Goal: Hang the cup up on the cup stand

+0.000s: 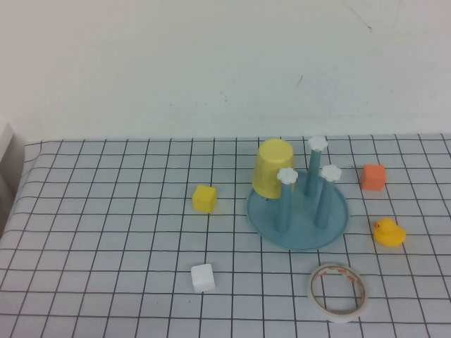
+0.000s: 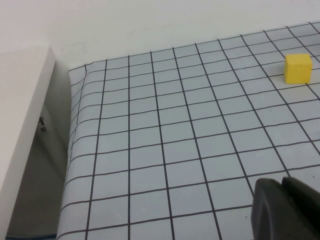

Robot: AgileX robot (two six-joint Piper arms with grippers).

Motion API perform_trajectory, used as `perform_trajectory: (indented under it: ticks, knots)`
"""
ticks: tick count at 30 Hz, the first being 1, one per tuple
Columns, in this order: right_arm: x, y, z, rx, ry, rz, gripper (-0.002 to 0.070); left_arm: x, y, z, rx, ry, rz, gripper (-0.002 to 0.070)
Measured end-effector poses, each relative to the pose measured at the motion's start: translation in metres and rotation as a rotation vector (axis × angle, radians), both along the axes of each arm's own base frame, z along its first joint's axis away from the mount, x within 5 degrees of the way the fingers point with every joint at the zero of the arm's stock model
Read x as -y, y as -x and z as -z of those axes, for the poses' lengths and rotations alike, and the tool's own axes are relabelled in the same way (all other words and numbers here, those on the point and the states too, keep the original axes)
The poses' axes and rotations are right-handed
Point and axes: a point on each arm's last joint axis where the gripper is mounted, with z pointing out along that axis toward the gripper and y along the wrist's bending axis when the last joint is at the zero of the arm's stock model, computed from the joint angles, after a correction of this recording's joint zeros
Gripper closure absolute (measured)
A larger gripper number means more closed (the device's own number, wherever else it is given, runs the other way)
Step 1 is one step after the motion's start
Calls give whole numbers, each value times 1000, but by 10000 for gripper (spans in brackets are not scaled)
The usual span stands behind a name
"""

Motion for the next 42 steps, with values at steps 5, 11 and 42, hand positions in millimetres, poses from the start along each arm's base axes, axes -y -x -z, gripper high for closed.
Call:
perform_trajectory:
  ticks: [5,11,42]
  knots:
    - [3,16,32,29,-1,49,678,0,0,0,0,0,0,676]
    - [3,22,73,11,0,49,678,0,0,0,0,-2,1,676]
    - [4,18,111,-95,-40,62,678,0,0,0,0,-2,1,676]
